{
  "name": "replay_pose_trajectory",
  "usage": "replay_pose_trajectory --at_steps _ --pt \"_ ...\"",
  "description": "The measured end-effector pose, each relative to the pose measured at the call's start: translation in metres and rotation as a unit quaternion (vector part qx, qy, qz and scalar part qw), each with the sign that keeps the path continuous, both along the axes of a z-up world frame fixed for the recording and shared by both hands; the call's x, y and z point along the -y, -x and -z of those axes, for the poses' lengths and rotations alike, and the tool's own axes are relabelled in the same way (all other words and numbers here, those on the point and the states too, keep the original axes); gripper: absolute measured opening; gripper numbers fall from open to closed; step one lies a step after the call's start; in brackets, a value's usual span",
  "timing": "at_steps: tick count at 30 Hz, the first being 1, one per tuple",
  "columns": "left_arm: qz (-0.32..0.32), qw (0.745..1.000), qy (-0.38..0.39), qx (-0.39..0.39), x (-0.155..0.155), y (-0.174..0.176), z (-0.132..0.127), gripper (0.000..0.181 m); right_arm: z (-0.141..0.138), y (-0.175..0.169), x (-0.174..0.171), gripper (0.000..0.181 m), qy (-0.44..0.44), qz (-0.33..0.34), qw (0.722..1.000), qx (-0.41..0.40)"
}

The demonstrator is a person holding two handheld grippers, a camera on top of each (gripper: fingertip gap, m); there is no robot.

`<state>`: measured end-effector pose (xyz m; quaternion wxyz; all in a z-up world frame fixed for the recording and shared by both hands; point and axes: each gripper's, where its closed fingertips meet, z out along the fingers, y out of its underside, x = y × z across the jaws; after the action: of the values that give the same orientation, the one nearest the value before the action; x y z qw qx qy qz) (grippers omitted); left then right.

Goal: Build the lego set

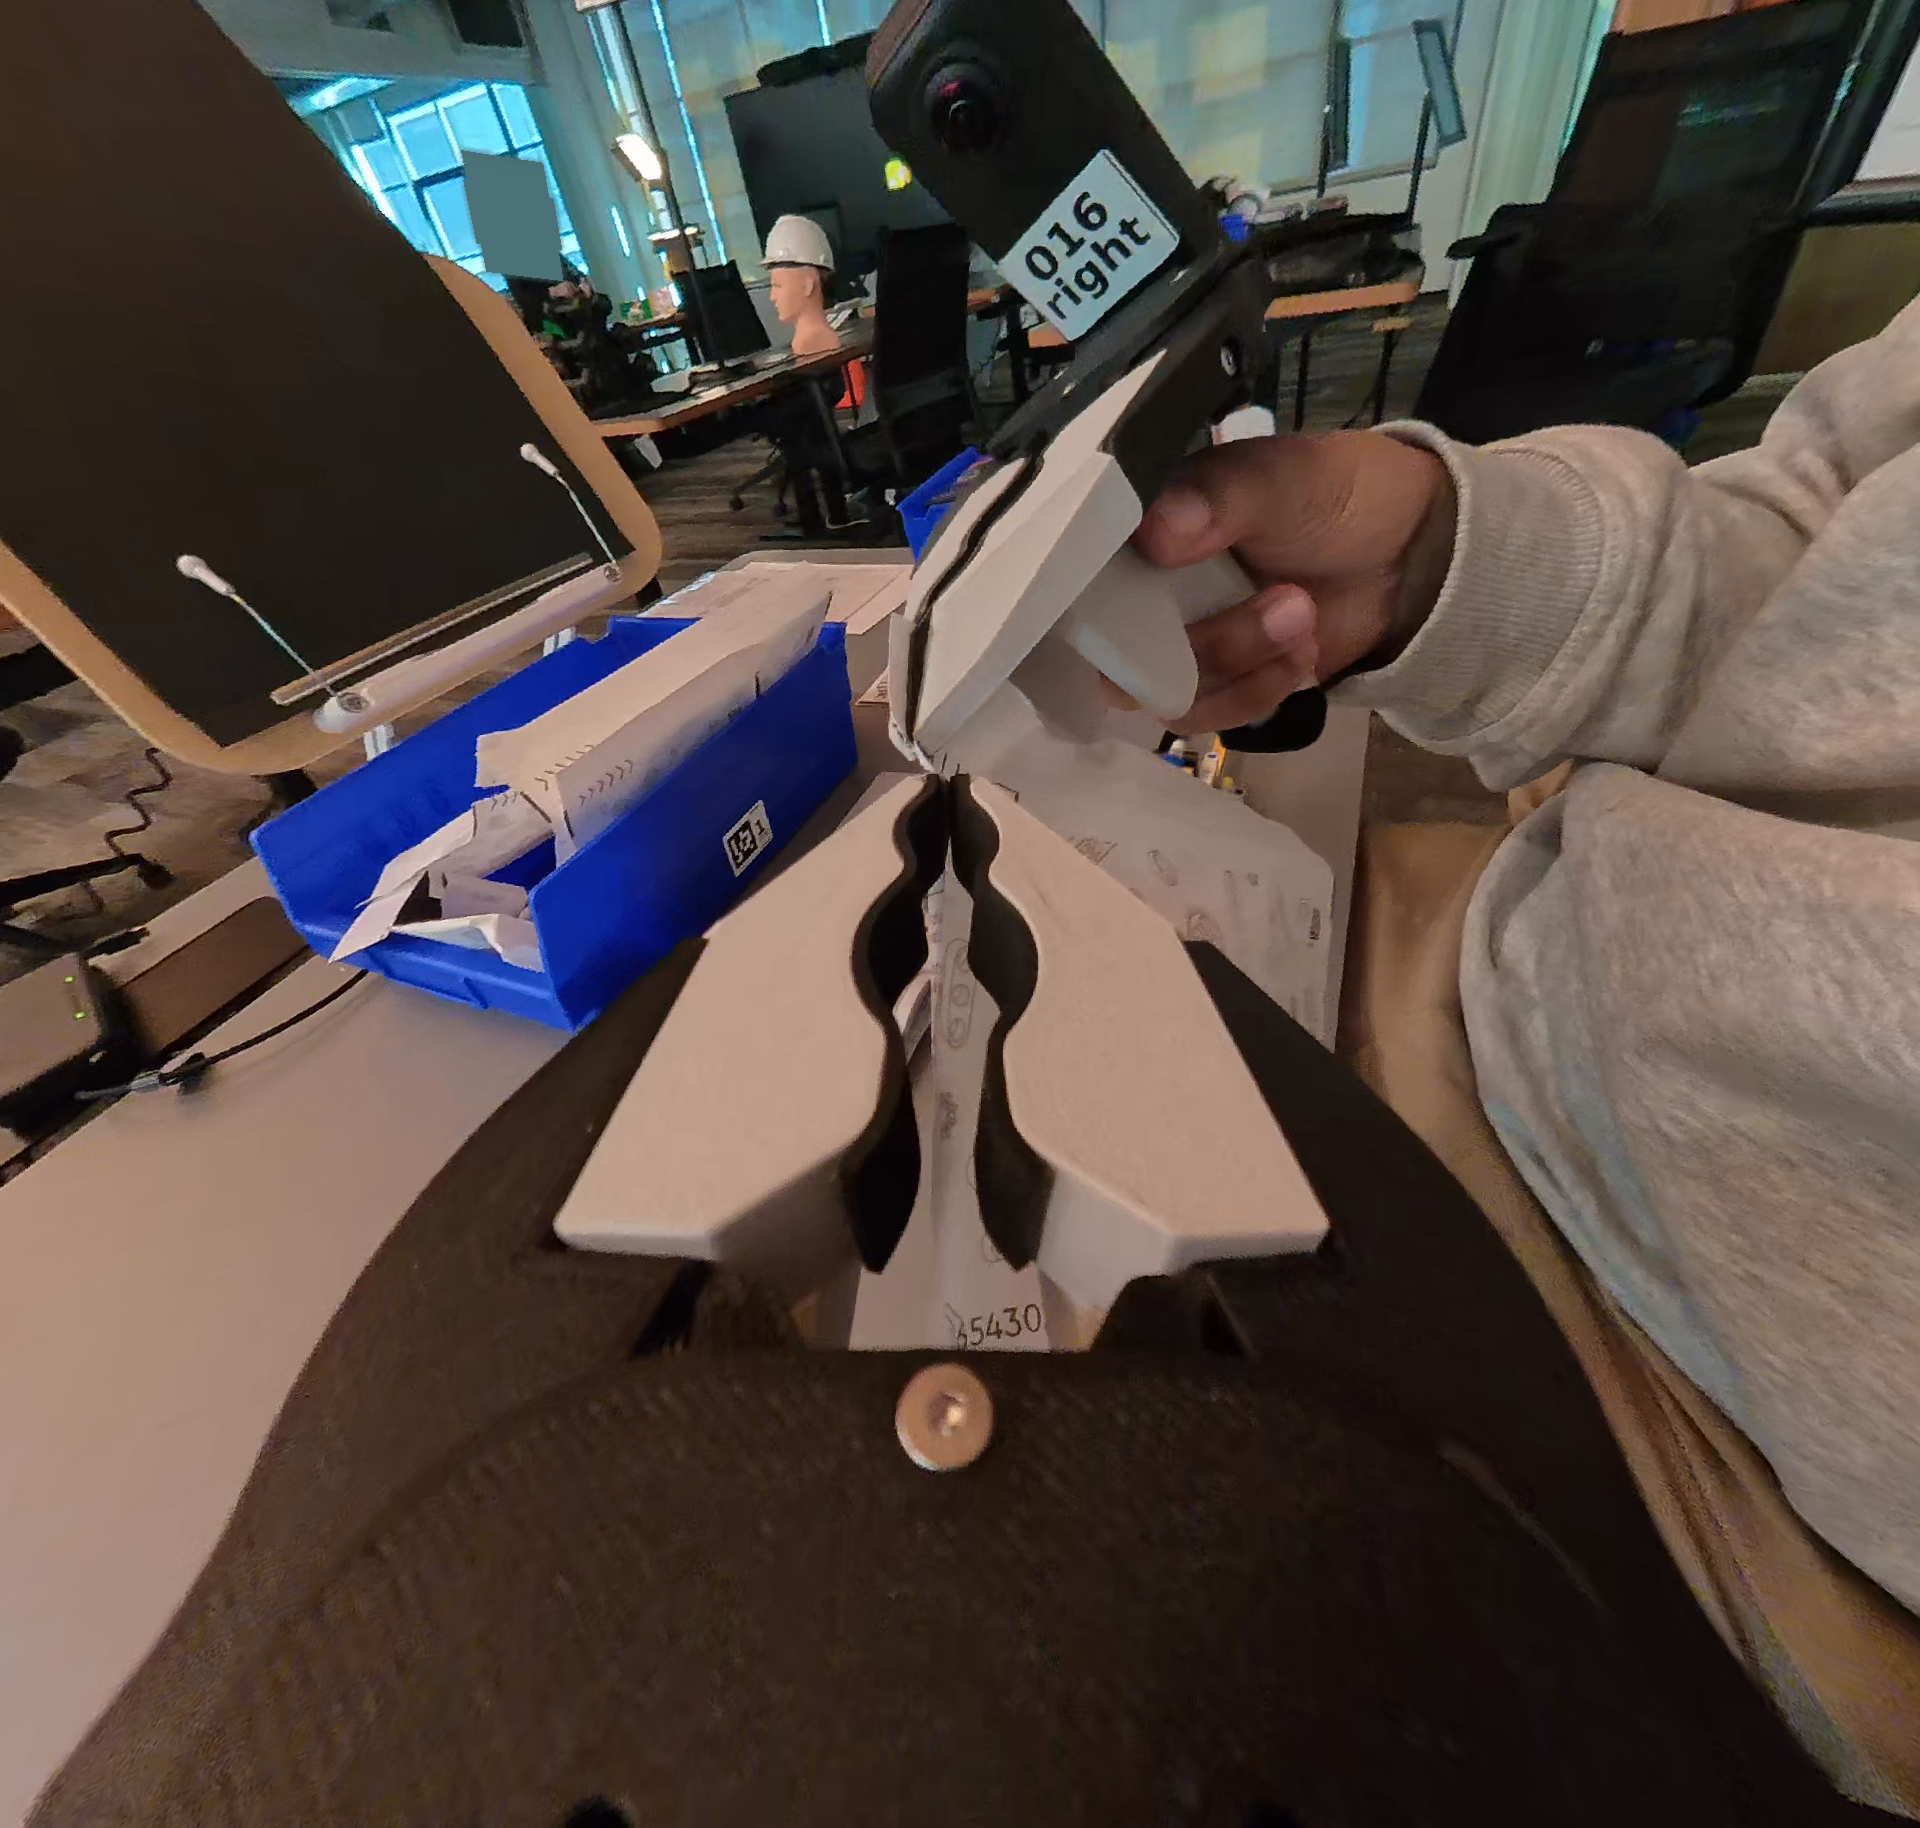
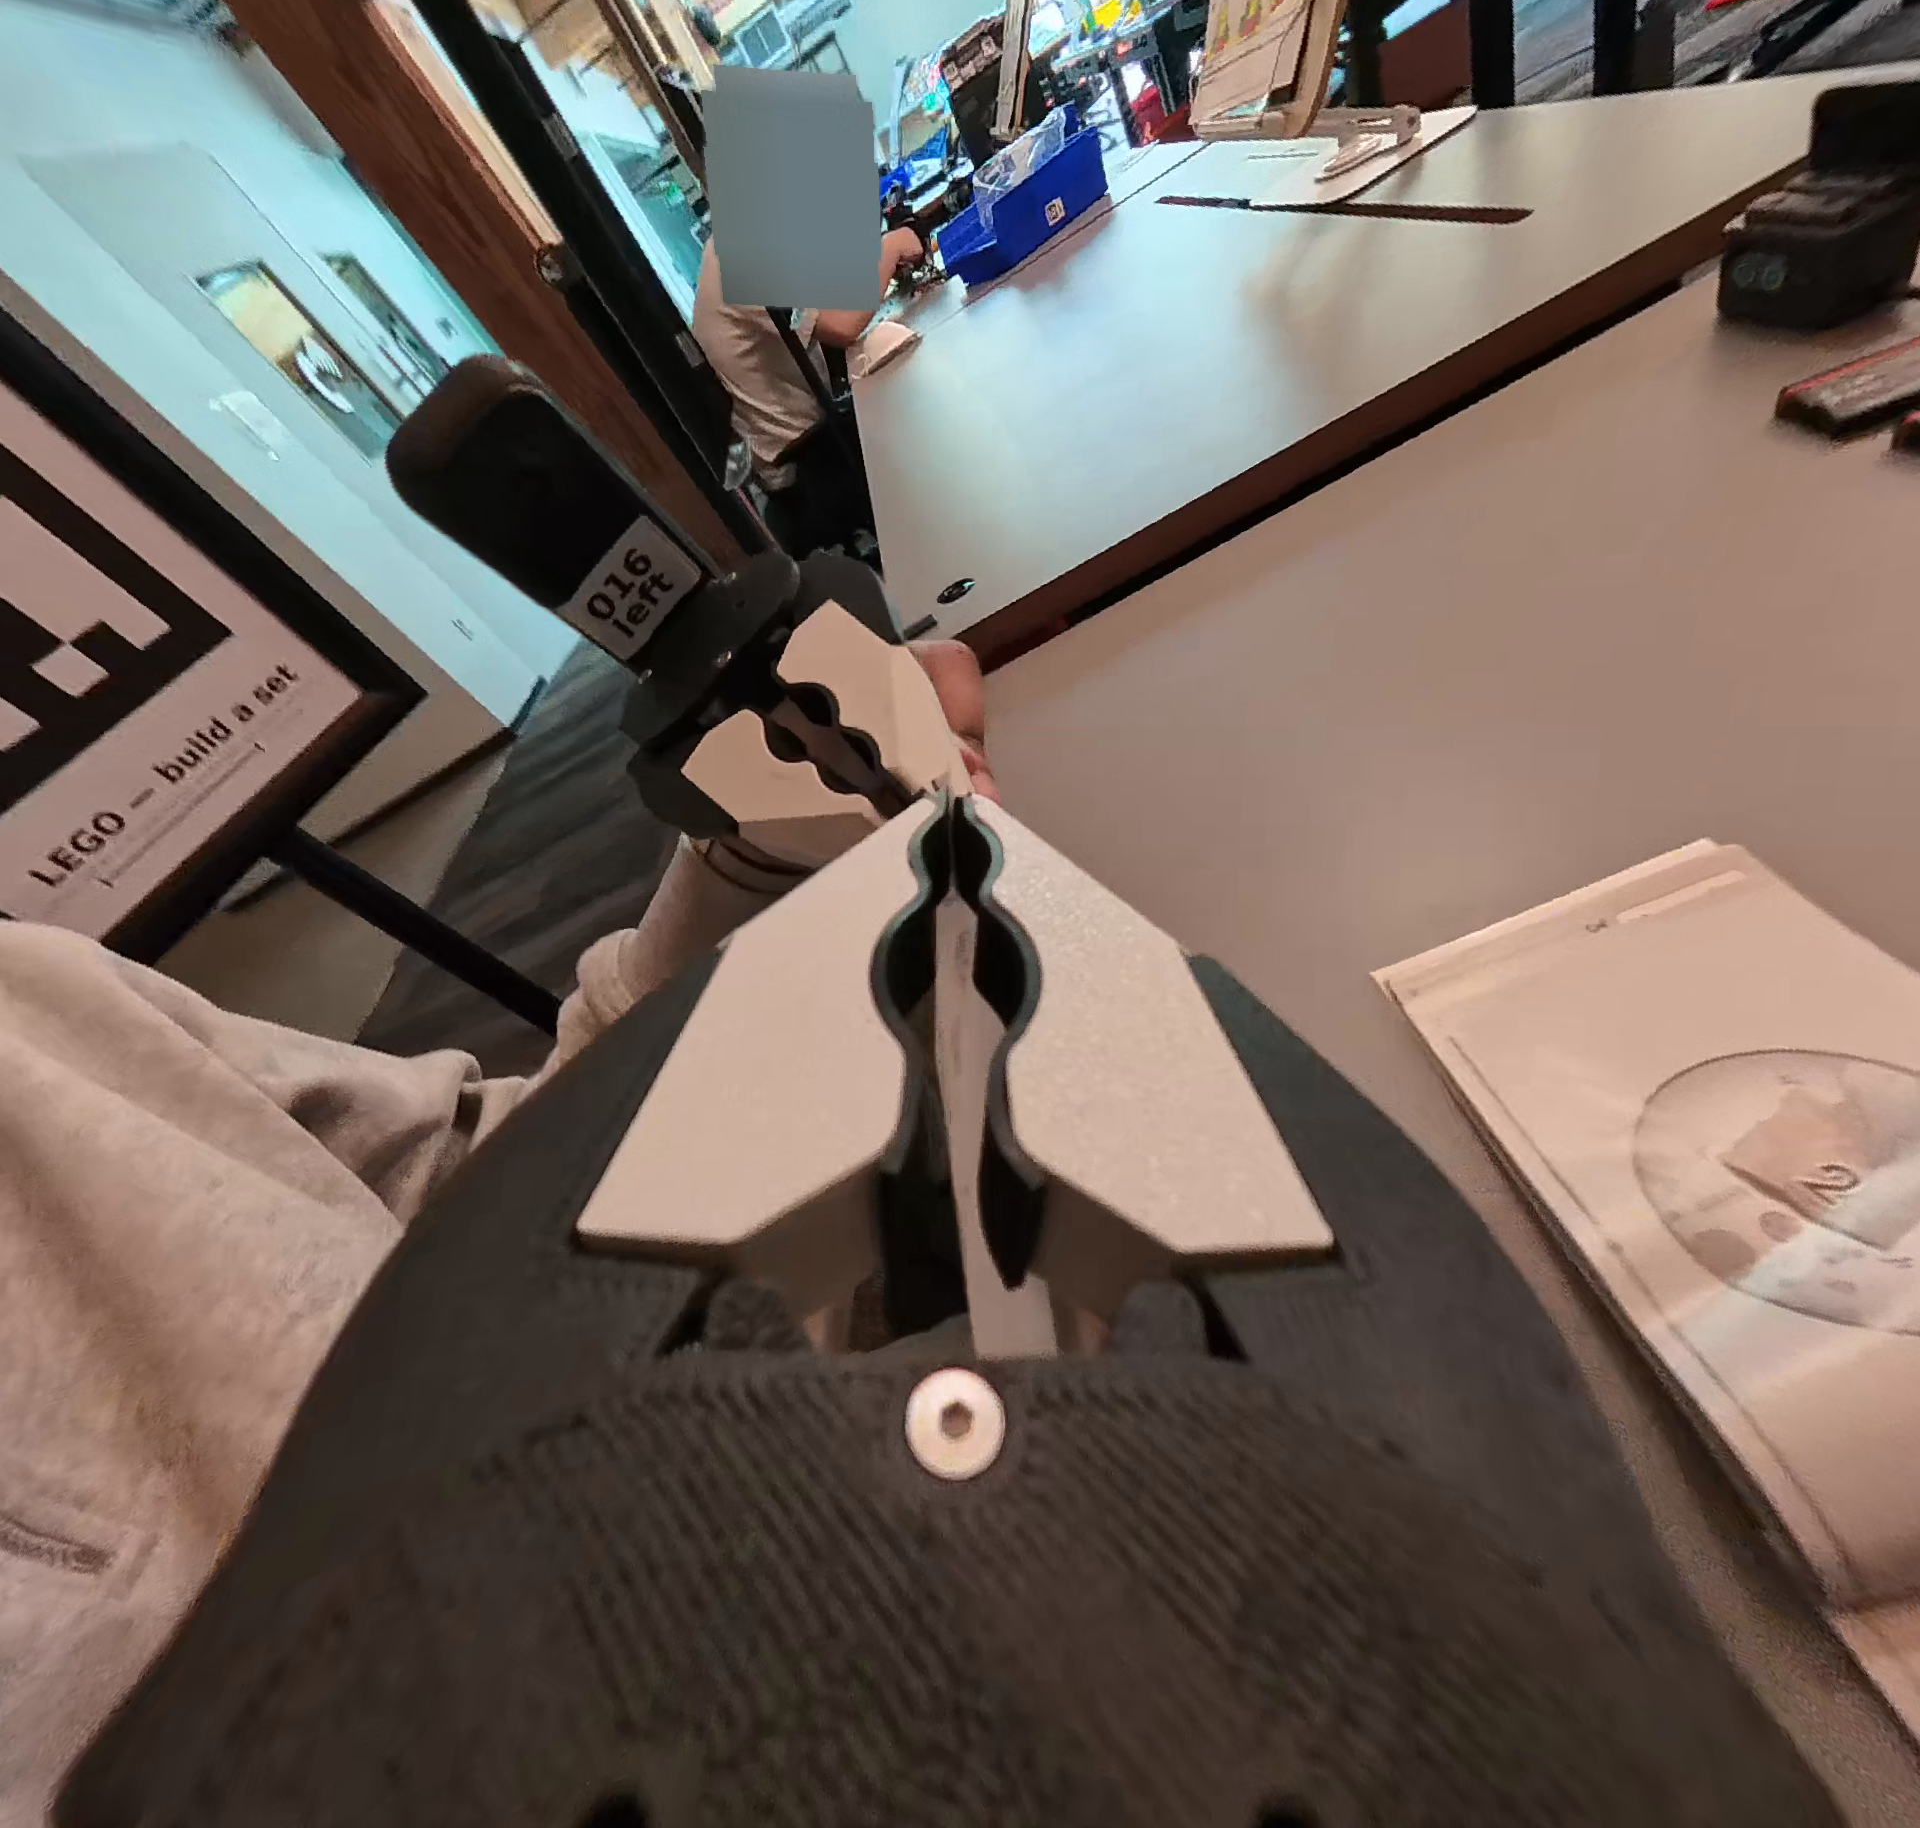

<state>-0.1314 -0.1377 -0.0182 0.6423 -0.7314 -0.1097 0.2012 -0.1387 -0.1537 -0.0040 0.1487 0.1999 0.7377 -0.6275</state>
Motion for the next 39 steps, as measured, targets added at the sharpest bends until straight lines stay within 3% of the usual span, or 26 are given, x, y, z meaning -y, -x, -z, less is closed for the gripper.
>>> replay_pose_trajectory --at_steps 11,14,16,20,24,29,34,37,39 --pt "-0.01 1.0 -0.013 -0.006 0.006 0.005 0.0 0.0 -0.001 0.006 0.004 0.0 0.077 0.008 0.99 0.118" --pt "0.032 0.998 -0.058 -0.01 0.008 -0.007 -0.011 0.0 -0.009 0.026 -0.008 0.0 0.133 0.034 0.978 0.159" --pt "0.009 1.0 -0.015 0.001 0.007 0.002 0.003 0.0 -0.007 0.026 -0.011 0.0 0.109 0.042 0.986 0.117" --pt "0.025 0.998 -0.058 0.007 0.009 0.001 -0.004 0.0 -0.012 0.023 -0.012 0.0 0.075 0.064 0.993 0.058" --pt "0.014 0.997 -0.072 0.01 0.021 0.003 -0.004 0.0 -0.023 0.024 -0.021 0.031 0.058 0.075 0.995 -0.016" --pt "0.037 0.993 -0.109 0.013 0.03 -0.004 -0.011 0.0 -0.007 0.01 -0.019 0.044 -0.015 0.04 0.994 -0.096" --pt "0.063 0.99 -0.121 0.023 0.029 -0.011 -0.013 0.0 0.011 0.001 -0.011 0.054 -0.089 0.001 0.974 -0.207" --pt "0.082 0.988 -0.126 0.027 0.027 -0.016 -0.014 0.0 0.017 -0.003 -0.004 0.051 -0.124 -0.03 0.958 -0.257" --pt "0.091 0.987 -0.128 0.031 0.027 -0.018 -0.013 0.0 0.013 -0.004 0.0 0.034 -0.119 -0.042 0.957 -0.26"
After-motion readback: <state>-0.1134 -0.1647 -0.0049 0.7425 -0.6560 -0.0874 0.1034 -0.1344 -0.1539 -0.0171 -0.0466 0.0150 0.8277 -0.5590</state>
